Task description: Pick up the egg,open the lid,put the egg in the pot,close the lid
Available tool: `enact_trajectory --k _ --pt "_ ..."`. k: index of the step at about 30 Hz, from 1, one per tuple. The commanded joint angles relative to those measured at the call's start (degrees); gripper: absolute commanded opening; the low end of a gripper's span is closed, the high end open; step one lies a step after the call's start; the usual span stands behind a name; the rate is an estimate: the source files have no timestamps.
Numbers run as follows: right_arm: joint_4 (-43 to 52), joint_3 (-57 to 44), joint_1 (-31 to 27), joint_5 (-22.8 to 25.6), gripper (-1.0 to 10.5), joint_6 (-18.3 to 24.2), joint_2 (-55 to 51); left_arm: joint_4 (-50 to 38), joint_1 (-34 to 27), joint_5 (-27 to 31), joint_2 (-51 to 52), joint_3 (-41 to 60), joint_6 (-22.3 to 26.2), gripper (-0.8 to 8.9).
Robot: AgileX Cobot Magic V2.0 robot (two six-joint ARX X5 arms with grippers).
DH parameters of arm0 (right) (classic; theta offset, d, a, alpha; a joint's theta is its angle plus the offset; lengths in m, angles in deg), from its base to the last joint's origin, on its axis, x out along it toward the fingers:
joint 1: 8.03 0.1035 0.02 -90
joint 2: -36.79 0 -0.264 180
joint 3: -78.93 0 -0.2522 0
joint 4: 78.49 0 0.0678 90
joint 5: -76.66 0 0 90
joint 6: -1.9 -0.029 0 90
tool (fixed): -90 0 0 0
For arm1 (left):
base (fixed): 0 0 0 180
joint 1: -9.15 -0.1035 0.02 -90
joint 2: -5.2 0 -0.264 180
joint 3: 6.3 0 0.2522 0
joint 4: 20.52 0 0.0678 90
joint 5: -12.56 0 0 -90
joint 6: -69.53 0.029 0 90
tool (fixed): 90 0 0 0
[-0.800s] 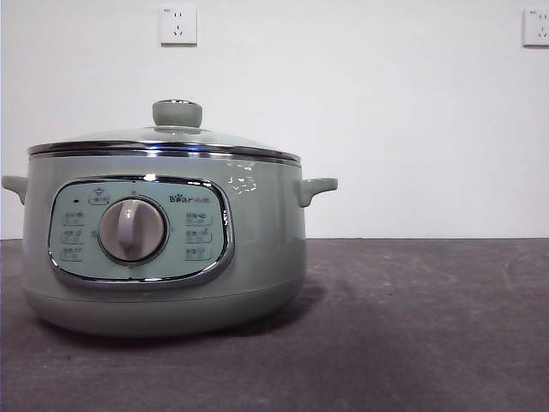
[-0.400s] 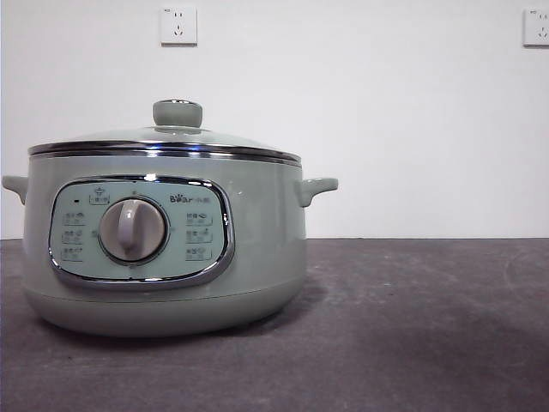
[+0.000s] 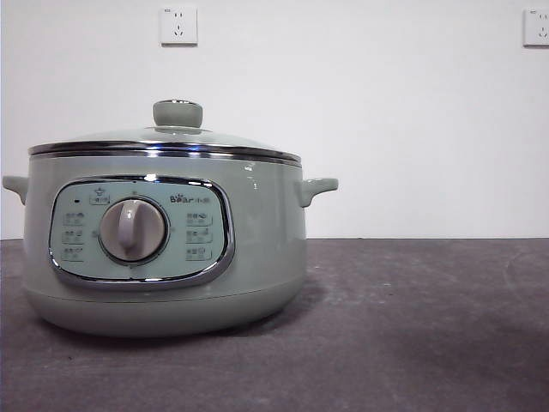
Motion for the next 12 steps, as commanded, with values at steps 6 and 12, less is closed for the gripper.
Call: enact_trajectory --k 6,12 --pt "0.3 -1.3 0.0 -1.0 0.0 -1.1 -0.2 -0.2 -0.2 0.0 0.2 0.9 -0.3 -0.02" --pt "0.4 -1.3 -0.1 -0.7 0.0 -1.6 -0.1 -0.2 -0.2 0.0 0.2 0.9 -0.3 -0.02"
